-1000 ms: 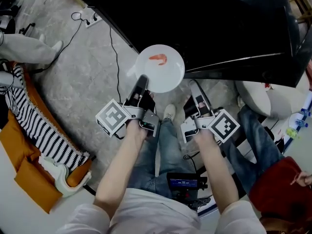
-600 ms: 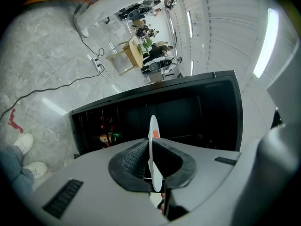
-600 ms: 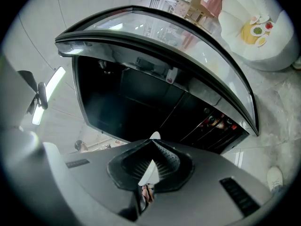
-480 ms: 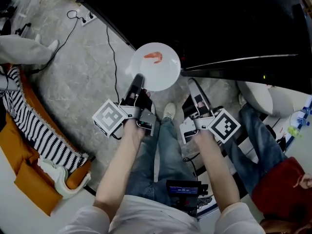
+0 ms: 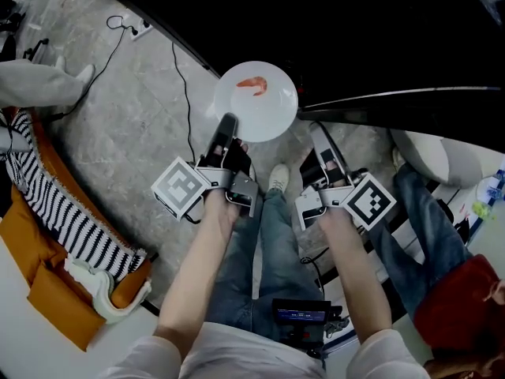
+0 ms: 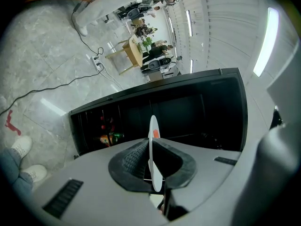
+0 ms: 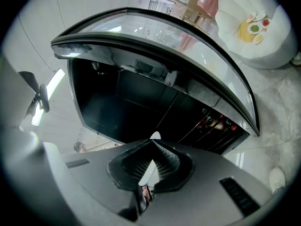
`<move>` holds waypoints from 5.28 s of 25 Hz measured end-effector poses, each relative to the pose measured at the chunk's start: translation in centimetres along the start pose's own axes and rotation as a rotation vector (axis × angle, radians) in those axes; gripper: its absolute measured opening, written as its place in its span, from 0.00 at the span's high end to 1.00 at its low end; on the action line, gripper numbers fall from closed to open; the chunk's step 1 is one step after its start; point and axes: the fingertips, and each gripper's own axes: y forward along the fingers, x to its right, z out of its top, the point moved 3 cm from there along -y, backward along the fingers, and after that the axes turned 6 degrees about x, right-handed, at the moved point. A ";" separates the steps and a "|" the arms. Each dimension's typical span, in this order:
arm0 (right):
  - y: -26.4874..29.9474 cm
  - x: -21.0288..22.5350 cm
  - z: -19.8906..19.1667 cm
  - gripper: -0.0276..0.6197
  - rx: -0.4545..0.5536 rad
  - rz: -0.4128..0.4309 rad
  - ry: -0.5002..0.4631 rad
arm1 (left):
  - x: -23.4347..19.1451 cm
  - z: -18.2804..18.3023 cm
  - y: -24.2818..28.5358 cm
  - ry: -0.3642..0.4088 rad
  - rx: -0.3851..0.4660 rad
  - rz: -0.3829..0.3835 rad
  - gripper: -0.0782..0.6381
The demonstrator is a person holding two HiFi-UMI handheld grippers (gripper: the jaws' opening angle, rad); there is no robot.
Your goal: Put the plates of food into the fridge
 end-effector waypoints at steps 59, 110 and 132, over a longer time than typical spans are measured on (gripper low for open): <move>4.3 2.6 -0.8 0.94 0.032 -0.009 0.016 | -1.5 0.7 5.0 0.014 -0.014 -0.036 0.87; 8.6 2.4 0.0 0.94 0.072 -0.004 0.019 | 0.7 2.9 12.1 -0.038 -0.009 -0.084 0.87; 11.3 2.9 0.6 0.94 0.076 -0.023 0.014 | 0.4 3.5 16.0 -0.043 -0.018 -0.068 0.87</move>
